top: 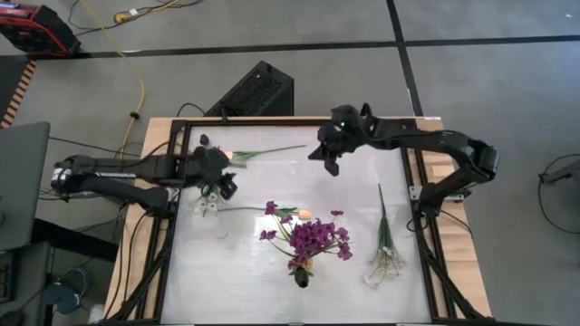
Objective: Sort flowers into vase by color
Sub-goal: Put the black flower into the yellow vase
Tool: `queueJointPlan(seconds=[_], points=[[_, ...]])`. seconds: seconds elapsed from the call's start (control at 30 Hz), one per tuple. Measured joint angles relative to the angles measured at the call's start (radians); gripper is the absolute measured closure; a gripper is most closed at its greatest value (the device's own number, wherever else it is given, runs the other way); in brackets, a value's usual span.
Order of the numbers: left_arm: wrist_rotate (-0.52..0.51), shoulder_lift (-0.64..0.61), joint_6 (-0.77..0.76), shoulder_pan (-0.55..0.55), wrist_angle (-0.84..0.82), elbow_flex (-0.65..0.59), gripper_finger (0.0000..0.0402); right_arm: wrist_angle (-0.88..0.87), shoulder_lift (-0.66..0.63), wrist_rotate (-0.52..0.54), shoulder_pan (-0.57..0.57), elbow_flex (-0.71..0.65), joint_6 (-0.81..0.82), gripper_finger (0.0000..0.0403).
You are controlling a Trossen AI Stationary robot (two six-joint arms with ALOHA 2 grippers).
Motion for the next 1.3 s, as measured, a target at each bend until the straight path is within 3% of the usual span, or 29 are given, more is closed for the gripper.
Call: queueJointPlan(seconds=[0.07, 0.3, 0.7, 0.87, 1.13, 1.3], points=[[0.051, 0.021, -0.032, 0.084, -0.070, 0.000, 0.0221, 0.008, 0.016, -0.003, 0.012, -0.012, -0.008, 0.0379], [0.017, 0.090, -0.110, 0.323, -0.154, 0.000, 0.0221, 0.007, 0.043, -0.045, 0.064, -0.013, -0.042, 0.0375], [0.013, 0.301, -0.110, 0.512, -0.152, -0.005, 0.0221, 0.004, 0.033, -0.055, 0.116, -0.013, -0.050, 0.0375], [0.048, 0.357, -0.104, 0.574, 0.034, -0.147, 0.0221, 0.002, 0.033, -0.055, 0.145, -0.013, -0.050, 0.0374], [0.073, 0.337, -0.104, 0.617, 0.357, -0.346, 0.0223, 0.002, 0.033, -0.054, 0.162, -0.013, -0.051, 0.0375], [0.085, 0.342, -0.096, 0.621, 0.378, -0.356, 0.0278, 0.008, 0.033, -0.047, 0.161, -0.013, -0.022, 0.0375]])
